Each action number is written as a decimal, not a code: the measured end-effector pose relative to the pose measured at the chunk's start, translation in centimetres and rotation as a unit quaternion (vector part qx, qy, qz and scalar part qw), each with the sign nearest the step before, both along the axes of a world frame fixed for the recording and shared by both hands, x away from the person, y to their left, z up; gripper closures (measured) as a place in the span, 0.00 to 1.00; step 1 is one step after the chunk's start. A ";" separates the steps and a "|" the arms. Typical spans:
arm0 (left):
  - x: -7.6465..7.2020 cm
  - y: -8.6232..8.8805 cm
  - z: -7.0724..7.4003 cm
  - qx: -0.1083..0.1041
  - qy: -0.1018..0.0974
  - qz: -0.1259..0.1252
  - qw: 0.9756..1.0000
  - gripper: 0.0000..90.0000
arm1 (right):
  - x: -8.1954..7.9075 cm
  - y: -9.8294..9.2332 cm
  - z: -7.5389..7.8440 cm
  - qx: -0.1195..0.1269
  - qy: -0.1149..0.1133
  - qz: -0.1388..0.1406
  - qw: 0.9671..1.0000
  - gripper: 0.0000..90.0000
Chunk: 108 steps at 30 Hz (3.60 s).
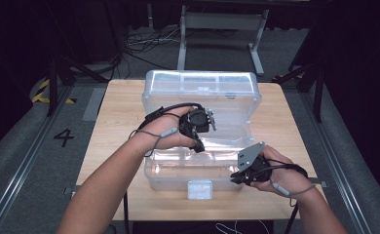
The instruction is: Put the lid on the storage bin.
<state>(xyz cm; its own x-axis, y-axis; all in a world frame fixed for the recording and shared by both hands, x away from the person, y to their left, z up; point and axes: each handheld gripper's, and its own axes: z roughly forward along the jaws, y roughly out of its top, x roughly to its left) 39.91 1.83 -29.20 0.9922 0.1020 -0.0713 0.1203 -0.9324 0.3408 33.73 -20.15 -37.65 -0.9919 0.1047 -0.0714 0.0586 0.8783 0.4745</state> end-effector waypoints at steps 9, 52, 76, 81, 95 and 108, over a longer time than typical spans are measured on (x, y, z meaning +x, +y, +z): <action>-0.2 -0.1 0.0 0.005 -0.007 -0.003 1.000 0.96 | -0.3 -1.1 1.9 0.052 -0.003 -0.006 0.999 1.00; -2.1 0.0 -0.4 0.017 -0.040 0.018 0.999 0.97 | 1.4 -7.2 5.3 0.331 -0.048 -0.212 0.918 1.00; -4.3 0.7 0.5 0.000 -0.060 0.015 0.998 0.95 | 2.0 -7.6 4.7 0.337 -0.035 -0.248 0.907 1.00; -3.9 1.0 0.7 -0.010 -0.069 0.023 0.997 0.91 | 2.0 -7.6 4.7 0.337 -0.034 -0.249 0.907 1.00; -3.7 2.5 1.4 -0.027 -0.066 0.037 0.997 0.93 | 2.0 -7.6 4.7 0.337 -0.035 -0.250 0.907 1.00; -3.5 4.8 1.7 -0.054 -0.066 0.061 0.994 0.95 | 2.1 -7.6 4.7 0.337 -0.034 -0.251 0.907 1.00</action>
